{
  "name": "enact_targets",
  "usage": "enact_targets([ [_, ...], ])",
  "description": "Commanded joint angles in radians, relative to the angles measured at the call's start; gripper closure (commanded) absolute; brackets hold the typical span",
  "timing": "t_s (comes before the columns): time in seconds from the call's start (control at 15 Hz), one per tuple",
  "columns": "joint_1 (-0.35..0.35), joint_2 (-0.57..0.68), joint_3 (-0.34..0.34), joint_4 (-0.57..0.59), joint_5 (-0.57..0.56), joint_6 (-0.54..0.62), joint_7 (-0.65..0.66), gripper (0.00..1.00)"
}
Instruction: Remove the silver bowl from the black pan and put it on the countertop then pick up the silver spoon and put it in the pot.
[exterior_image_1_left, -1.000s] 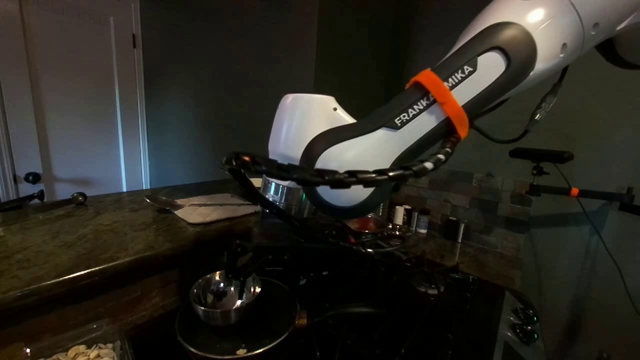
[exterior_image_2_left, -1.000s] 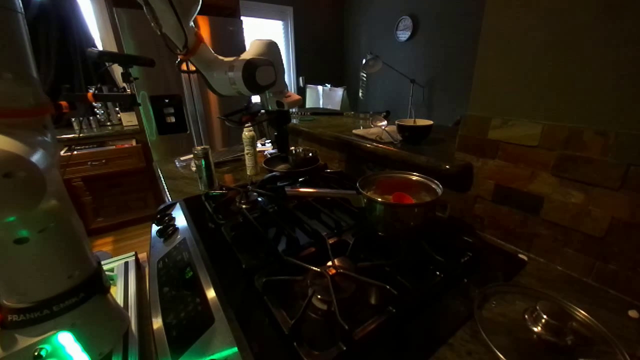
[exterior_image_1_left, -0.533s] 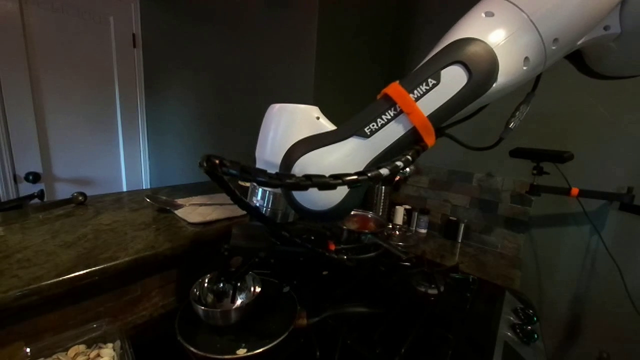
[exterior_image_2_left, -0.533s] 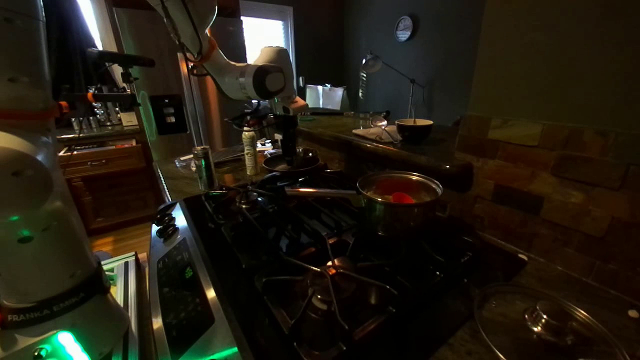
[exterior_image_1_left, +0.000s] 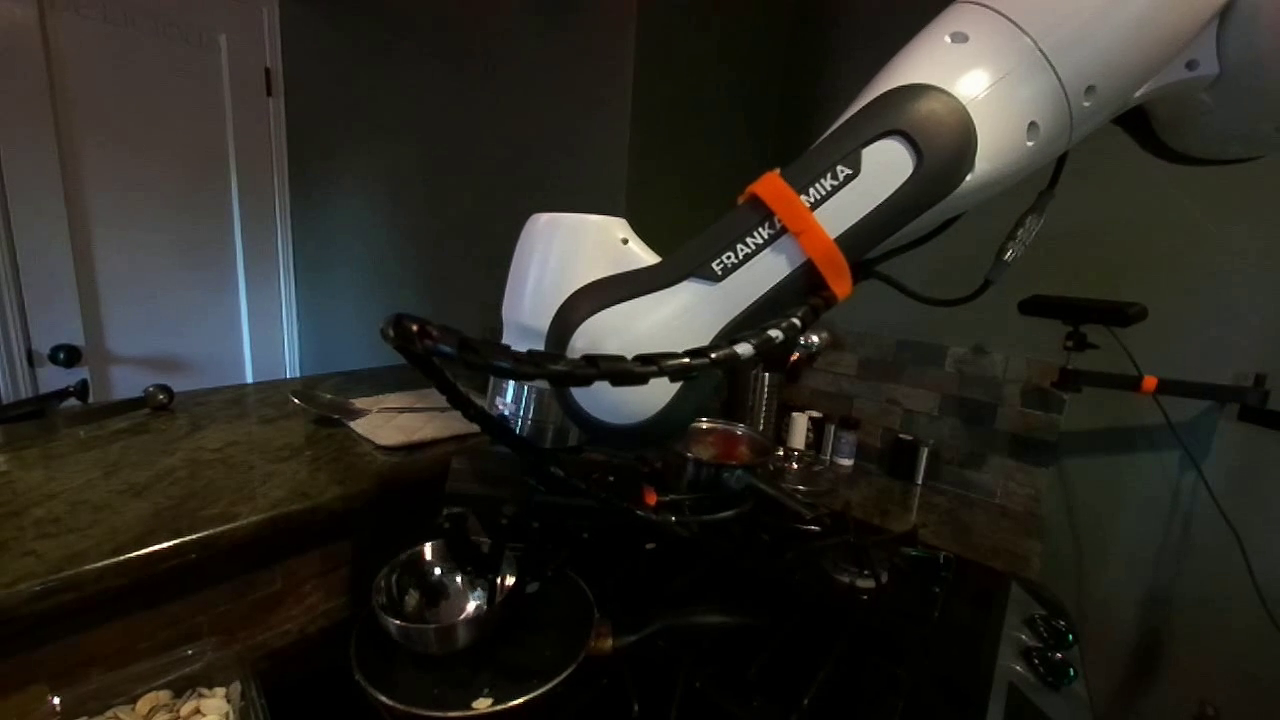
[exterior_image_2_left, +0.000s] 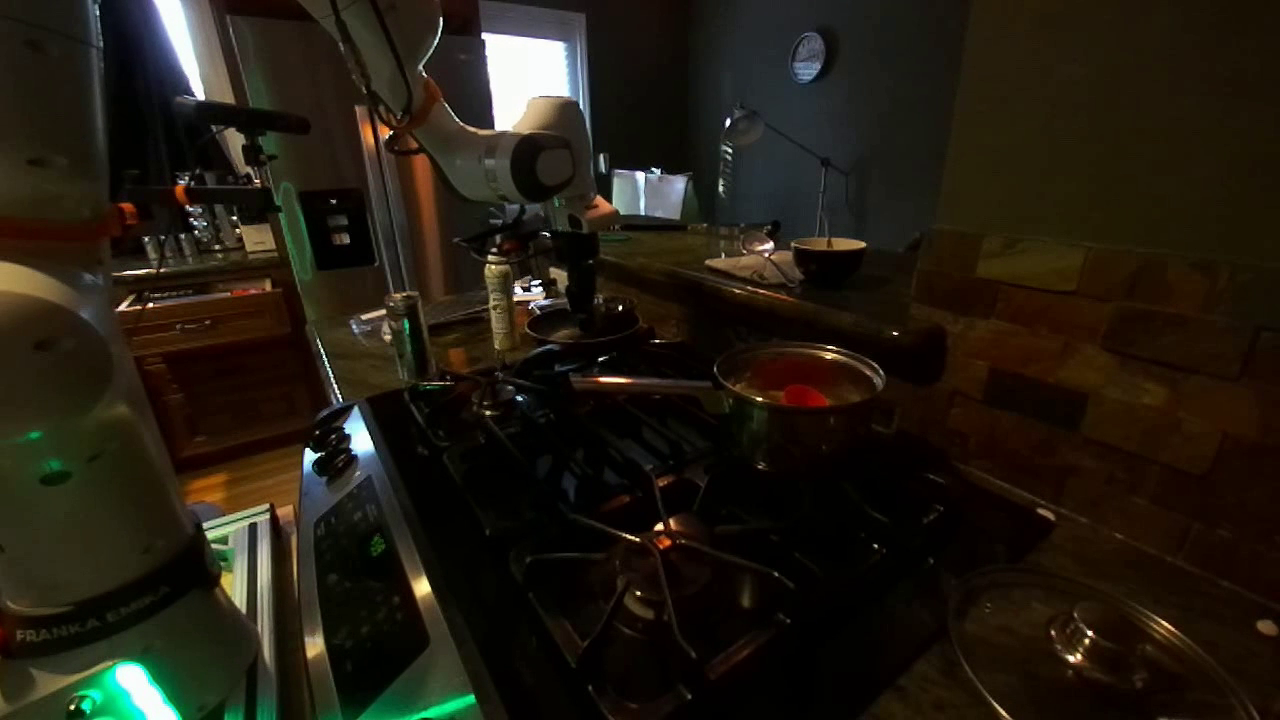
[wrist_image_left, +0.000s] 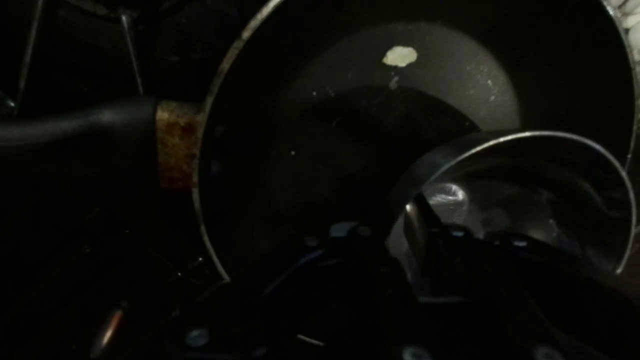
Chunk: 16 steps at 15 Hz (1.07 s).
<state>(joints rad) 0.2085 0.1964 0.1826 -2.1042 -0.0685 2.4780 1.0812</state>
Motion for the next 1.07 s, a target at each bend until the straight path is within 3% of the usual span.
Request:
enact_targets([
  [0.0,0.013,-0.040,-0.013,0.000,0.043,-0.031,-0.020,1.00],
  [0.47,-0.012,-0.172,0.003,0.034,0.263,-0.213,-0.278,0.99],
  [0.8,-0.019,-0.137,-0.007,0.237,0.300,-0.316,-0.224,0.99],
  [0.87,-0.015,-0.176,-0.004,0.149,0.269,-0.266,-0.238,0.99],
  [1.0,-0.018,-0.174,-0.005,0.173,0.270,-0.275,-0.237,0.97],
])
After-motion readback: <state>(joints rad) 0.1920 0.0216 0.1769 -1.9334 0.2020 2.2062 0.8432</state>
